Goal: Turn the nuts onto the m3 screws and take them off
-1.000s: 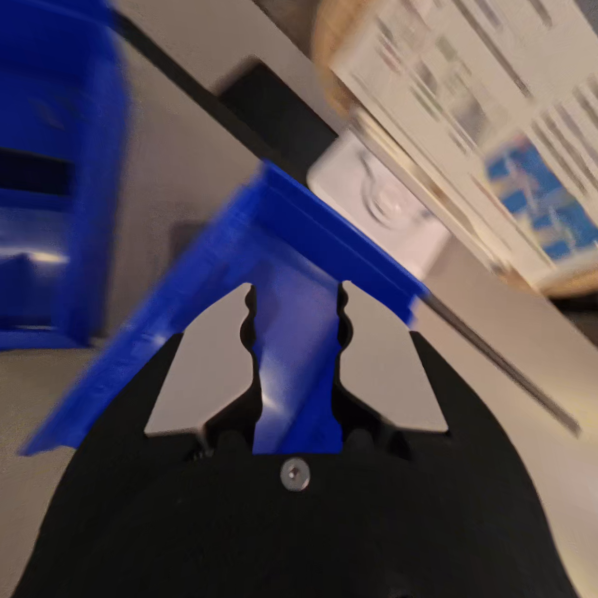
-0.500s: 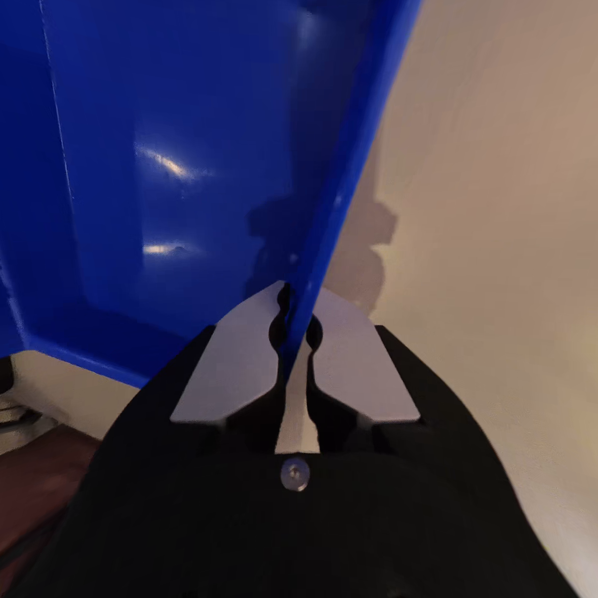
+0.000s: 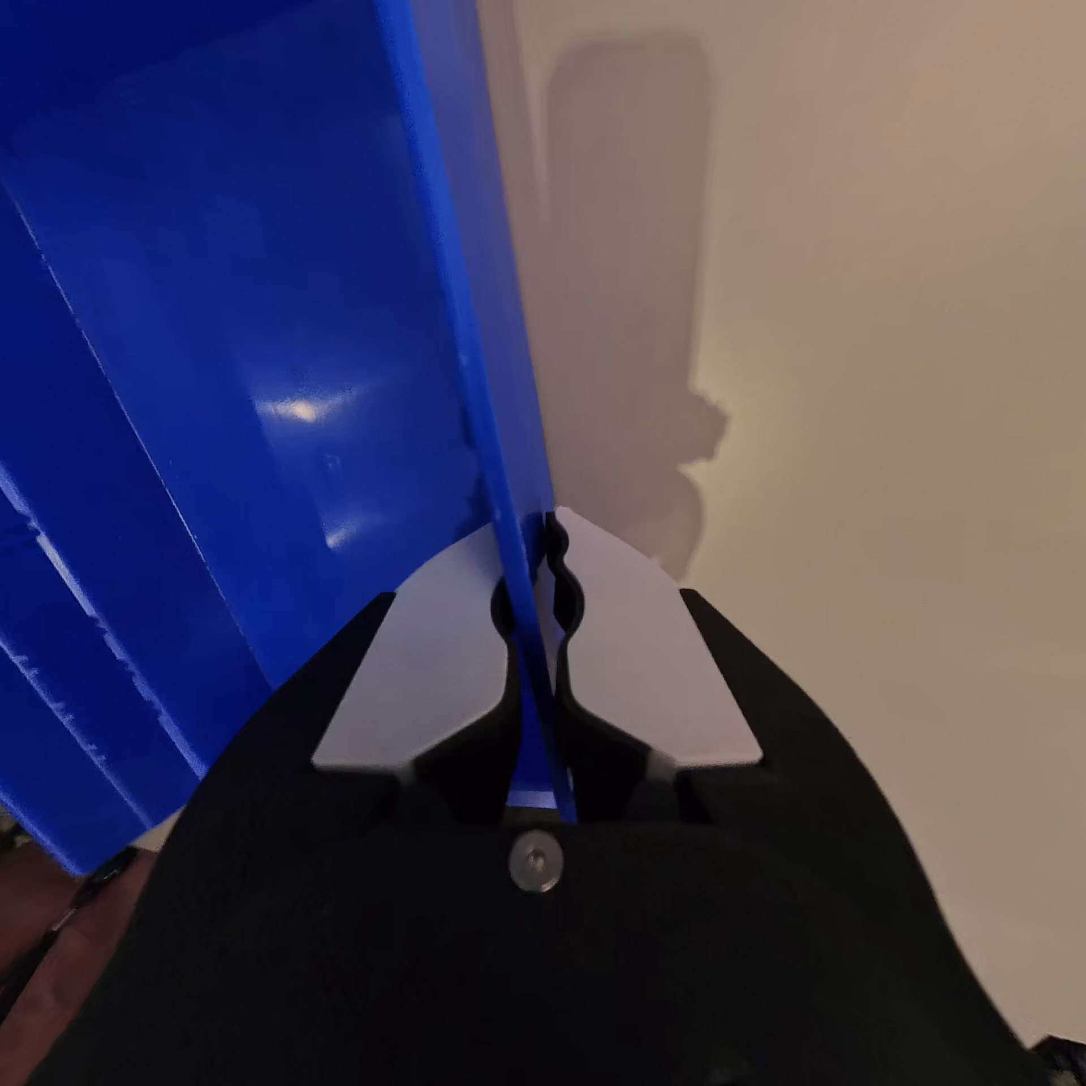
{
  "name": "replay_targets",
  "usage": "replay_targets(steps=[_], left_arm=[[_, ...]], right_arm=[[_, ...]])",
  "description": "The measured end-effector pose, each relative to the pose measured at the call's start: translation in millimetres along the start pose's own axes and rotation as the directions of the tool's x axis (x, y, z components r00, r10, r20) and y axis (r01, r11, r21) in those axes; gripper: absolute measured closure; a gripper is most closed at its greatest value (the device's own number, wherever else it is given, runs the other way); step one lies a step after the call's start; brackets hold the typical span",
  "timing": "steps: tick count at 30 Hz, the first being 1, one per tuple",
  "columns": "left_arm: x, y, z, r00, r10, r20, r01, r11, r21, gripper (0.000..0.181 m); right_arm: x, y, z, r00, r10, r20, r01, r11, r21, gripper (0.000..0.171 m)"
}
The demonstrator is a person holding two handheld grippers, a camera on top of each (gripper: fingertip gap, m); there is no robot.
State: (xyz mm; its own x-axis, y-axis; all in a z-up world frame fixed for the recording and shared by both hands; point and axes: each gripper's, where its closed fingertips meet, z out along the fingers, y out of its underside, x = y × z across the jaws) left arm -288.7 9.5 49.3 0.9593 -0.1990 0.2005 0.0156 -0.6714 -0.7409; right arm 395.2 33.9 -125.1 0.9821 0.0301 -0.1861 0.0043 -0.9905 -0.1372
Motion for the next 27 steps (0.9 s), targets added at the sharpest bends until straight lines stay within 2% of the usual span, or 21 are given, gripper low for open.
replay_targets(steps=[6,9,17,21,23,25,27], left_arm=[[-11,1,-4,0.999,-0.035,0.035,0.034,0.999,0.012,0.149],[-22,6,-7,0.996,-0.071,0.063,0.071,0.997,0.007,0.147],[-47,25,-9,0.982,-0.167,0.085,0.170,0.985,-0.028,0.143],[-53,31,-5,0.978,-0.193,0.083,0.198,0.979,-0.049,0.141],[-48,37,0,0.977,-0.209,0.037,0.212,0.974,-0.082,0.138],[-41,43,4,0.974,-0.226,-0.008,0.224,0.967,-0.119,0.136],[-50,50,6,0.970,-0.235,0.059,0.242,0.959,-0.146,0.134]], right_arm=[[54,17,-12,0.997,0.077,-0.016,-0.077,0.997,0.015,0.164],[57,19,-13,0.997,0.079,0.021,-0.080,0.996,0.038,0.164],[65,21,-15,0.998,0.058,0.012,-0.058,0.998,0.023,0.164],[68,18,-16,0.999,0.031,-0.040,-0.029,0.998,0.054,0.162],[79,9,-25,0.986,-0.025,-0.163,0.045,0.991,0.125,0.122],[79,-7,-46,0.972,-0.036,-0.232,0.096,0.962,0.255,0.121],[68,-28,-79,0.960,-0.035,-0.277,0.156,0.890,0.429,0.121]])
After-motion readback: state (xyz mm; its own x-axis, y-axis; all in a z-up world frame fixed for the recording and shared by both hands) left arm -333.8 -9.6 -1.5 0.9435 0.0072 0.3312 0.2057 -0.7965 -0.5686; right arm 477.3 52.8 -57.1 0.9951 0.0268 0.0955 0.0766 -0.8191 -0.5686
